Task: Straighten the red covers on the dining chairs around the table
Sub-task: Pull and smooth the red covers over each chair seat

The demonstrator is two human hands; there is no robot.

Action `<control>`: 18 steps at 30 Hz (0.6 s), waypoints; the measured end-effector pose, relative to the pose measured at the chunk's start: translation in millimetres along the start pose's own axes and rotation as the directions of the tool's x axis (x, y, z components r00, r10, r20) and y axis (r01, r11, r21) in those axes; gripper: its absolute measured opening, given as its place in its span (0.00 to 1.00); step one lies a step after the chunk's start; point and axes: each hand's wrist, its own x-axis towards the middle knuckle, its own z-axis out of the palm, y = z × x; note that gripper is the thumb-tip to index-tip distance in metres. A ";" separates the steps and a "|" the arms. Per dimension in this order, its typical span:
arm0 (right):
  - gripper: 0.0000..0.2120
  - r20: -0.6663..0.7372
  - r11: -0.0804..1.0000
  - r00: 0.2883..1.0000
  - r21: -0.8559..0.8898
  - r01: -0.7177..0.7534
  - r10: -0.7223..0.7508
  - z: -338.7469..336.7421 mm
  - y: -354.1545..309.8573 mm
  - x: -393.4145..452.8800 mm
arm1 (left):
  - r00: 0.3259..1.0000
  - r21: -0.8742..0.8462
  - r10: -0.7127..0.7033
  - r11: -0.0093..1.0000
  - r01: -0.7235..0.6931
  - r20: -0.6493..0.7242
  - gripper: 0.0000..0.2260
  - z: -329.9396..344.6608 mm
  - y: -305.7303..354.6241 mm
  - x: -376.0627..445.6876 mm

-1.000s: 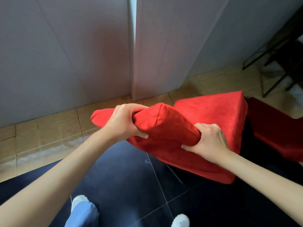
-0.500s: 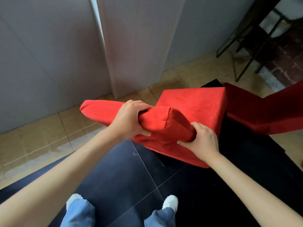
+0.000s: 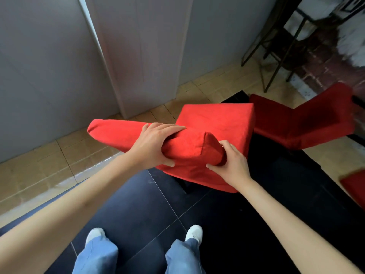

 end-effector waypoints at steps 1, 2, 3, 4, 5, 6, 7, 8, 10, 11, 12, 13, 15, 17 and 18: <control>0.29 -0.003 1.000 1.000 0.003 -0.009 0.009 -1.7 3.6 -3.2 | 1.000 0.026 -0.016 1.000 0.016 0.023 0.47 -1.5 -2.7 -2.2; 0.28 -0.004 1.000 1.000 0.003 -0.018 0.018 -3.5 6.5 -5.6 | 0.998 0.025 -0.056 0.998 0.055 0.034 0.48 -2.9 -6.8 -4.5; 0.28 -0.003 1.000 1.000 0.004 -0.027 0.027 -4.9 8.4 -7.5 | 0.993 0.001 -0.110 0.994 0.110 0.030 0.47 -3.4 -11.5 -6.8; 0.28 0.001 0.999 0.999 0.007 -0.040 0.040 -6.2 9.8 -8.7 | 0.988 -0.036 -0.156 0.987 0.156 0.012 0.45 -2.7 -15.9 -8.6; 0.28 0.006 0.998 0.998 0.013 -0.056 0.056 -7.5 11.0 -10.1 | 0.983 -0.072 -0.183 0.981 0.182 -0.014 0.43 -1.0 -18.6 -9.3; 0.28 0.012 0.997 0.997 0.020 -0.075 0.075 -9.2 11.9 -11.8 | 0.980 -0.093 -0.195 0.977 0.191 -0.033 0.41 0.9 -18.7 -9.2; 0.29 0.021 0.995 0.995 0.030 -0.095 0.095 -11.8 12.7 -13.5 | 0.979 -0.102 -0.197 0.976 0.192 -0.041 0.40 2.7 -16.9 -8.2; 0.30 0.034 0.992 0.992 0.045 -0.119 0.118 -15.3 13.5 -15.5 | 0.980 -0.106 -0.196 0.976 0.191 -0.039 0.39 4.4 -14.1 -6.9; 0.35 0.069 0.983 0.985 0.080 -0.165 0.160 -24.6 15.0 -20.4 | 0.983 -0.102 -0.183 0.978 0.179 -0.032 0.39 7.8 -8.3 -4.8; 0.37 0.087 0.978 0.981 0.096 -0.184 0.176 -30.1 16.0 -23.6 | 0.985 -0.095 -0.172 0.981 0.168 -0.033 0.39 9.4 -5.4 -3.9; 0.40 0.104 0.973 0.976 0.112 -0.204 0.193 -35.6 16.6 -27.4 | 0.987 -0.085 -0.159 0.984 0.156 -0.035 0.39 11.5 -2.3 -3.3; 0.44 0.120 0.966 0.971 0.132 -0.224 0.209 -40.9 17.0 -31.4 | 0.988 -0.074 -0.148 0.987 0.145 -0.036 0.39 14.0 1.0 -2.6; 0.50 0.133 0.950 0.963 0.182 -0.255 0.233 -50.6 17.1 -40.5 | 0.991 -0.053 -0.126 0.991 0.124 -0.037 0.40 20.5 9.4 -2.0; 0.53 0.112 0.935 0.963 0.235 -0.267 0.247 -60.5 14.7 -49.1 | 0.996 -0.021 -0.085 0.996 0.084 -0.034 0.41 28.0 19.9 -0.7; 0.55 0.094 0.932 0.965 0.251 -0.263 0.247 -65.8 13.0 -52.5 | 0.998 0.008 -0.056 0.998 0.056 -0.027 0.42 31.5 24.9 0.5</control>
